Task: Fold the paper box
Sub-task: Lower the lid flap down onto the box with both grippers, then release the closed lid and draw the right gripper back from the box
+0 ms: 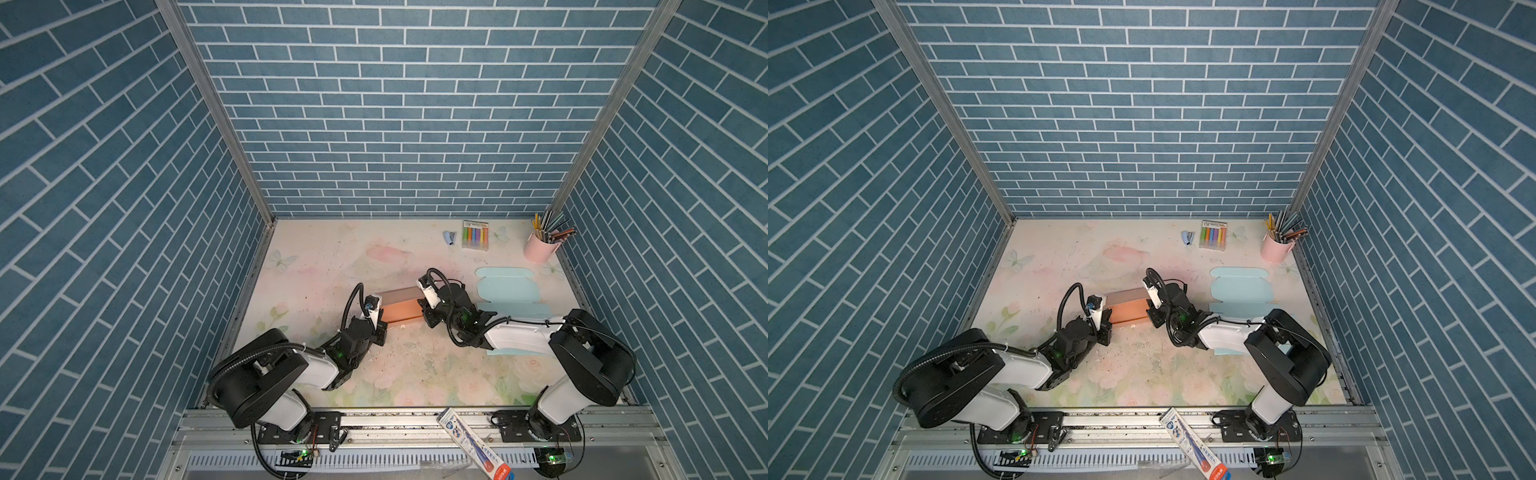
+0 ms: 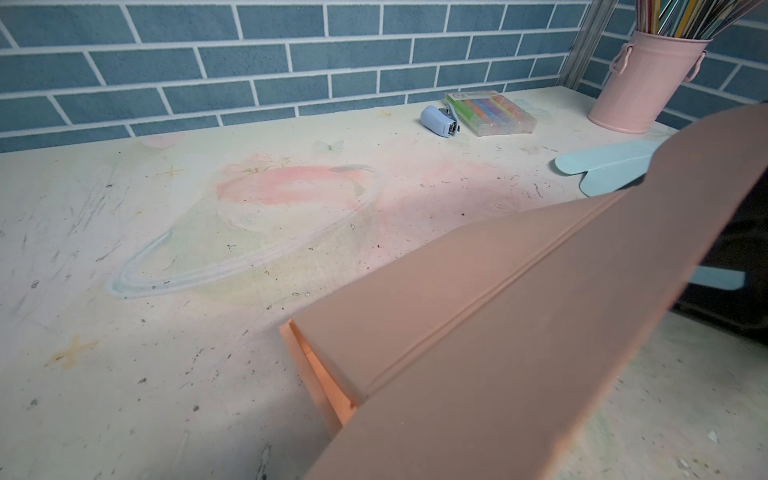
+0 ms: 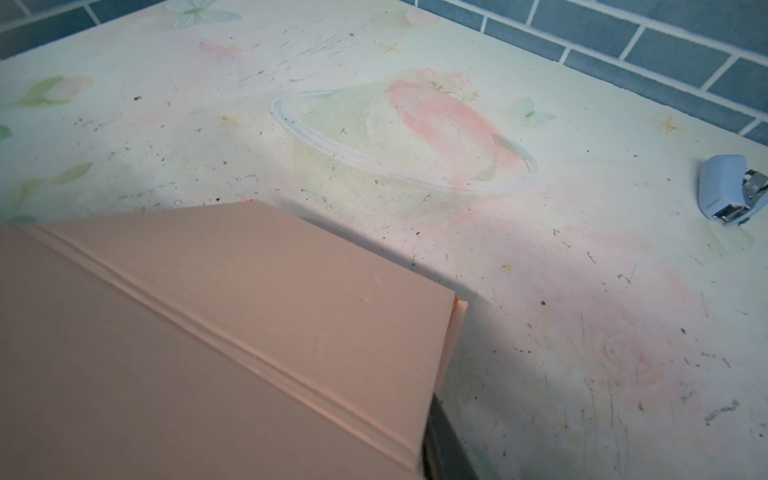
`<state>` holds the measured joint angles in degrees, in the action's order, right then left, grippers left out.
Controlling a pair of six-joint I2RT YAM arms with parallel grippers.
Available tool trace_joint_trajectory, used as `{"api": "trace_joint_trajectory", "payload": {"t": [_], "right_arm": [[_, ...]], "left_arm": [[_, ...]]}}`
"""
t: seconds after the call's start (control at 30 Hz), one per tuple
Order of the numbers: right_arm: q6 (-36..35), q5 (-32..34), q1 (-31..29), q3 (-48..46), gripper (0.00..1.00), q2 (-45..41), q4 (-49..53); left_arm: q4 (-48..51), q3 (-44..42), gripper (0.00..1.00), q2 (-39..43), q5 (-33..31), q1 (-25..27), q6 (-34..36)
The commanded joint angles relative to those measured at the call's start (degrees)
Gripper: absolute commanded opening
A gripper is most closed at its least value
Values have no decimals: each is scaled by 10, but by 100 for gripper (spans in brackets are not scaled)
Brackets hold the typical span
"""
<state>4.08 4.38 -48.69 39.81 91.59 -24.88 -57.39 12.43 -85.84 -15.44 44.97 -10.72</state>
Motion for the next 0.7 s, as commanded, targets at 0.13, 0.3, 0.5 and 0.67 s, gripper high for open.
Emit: {"api": "trace_joint_trajectory", "payload": {"t": [0.13, 0.3, 0.5, 0.67], "right_arm": [[30, -15, -11, -43, 35, -21, -60], [44, -23, -4, -81, 42, -55, -78], [75, -32, 7, -141, 52, -109, -101], [115, -65, 36, -193, 59, -155, -121]], "left_arm": [[31, 21, 0, -34, -3, 16, -12], [37, 26, 0, -33, -11, 16, -13], [53, 44, 0, -46, -11, 16, -13], [58, 51, 0, -48, -12, 15, -11]]}}
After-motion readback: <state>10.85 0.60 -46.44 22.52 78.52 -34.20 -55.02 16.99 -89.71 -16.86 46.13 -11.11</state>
